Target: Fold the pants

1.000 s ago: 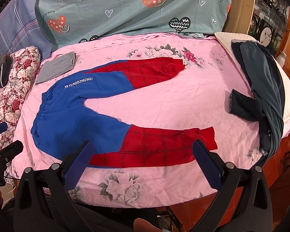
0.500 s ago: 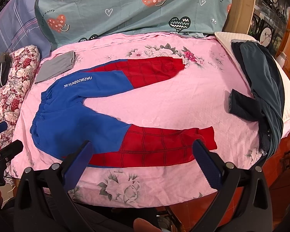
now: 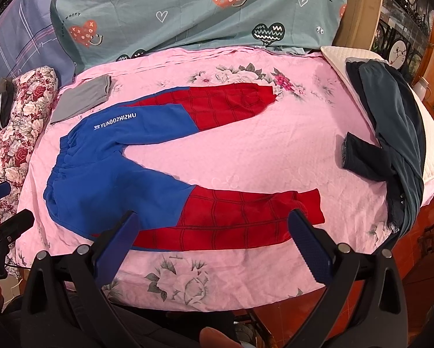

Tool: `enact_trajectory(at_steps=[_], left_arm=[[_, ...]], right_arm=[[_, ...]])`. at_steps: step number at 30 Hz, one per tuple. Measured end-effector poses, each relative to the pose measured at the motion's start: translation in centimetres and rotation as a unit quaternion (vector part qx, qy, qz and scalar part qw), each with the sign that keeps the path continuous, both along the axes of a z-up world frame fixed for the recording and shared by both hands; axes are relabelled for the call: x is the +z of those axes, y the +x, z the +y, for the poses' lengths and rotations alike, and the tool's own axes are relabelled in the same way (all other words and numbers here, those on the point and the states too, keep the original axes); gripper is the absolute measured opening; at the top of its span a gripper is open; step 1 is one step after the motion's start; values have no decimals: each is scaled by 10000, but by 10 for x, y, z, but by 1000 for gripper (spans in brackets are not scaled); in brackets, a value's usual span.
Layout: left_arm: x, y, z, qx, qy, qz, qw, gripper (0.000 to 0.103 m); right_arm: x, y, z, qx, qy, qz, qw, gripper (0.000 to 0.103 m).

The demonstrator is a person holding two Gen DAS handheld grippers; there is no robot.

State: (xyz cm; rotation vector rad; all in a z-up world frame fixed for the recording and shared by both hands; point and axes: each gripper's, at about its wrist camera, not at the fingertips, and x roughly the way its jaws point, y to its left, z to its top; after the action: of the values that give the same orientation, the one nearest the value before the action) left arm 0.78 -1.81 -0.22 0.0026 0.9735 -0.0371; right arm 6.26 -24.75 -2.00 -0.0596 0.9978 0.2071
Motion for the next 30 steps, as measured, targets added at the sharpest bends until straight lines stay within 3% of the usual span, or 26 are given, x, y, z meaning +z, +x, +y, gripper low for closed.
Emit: enact_trajectory(at_steps=[11,18,22,25,27,30], left_arm=[[-4,7,0,-40,-44,93,9999,101],[-9,21,24,63,-164,245,9995,101],[-20,32,68,431,-355,373,9977,101],[-29,40,106,692,-353,443,9960,100],[-38,48,140,814,-383,522,9946,97],[-51,64,190,864,-522,651,9928,83]], right_arm=[[-2,8,3,-24,-41,74,10000,102],[-7,21,19,21,-89,180,9998,102],[-14,34,41,223,-84,223,9995,102],[-19,45,60,437,210,160,9987,102],[-21,50,77,678,380,-125,9969,102],[-28,65,113,1101,86,-342,9933,102]])
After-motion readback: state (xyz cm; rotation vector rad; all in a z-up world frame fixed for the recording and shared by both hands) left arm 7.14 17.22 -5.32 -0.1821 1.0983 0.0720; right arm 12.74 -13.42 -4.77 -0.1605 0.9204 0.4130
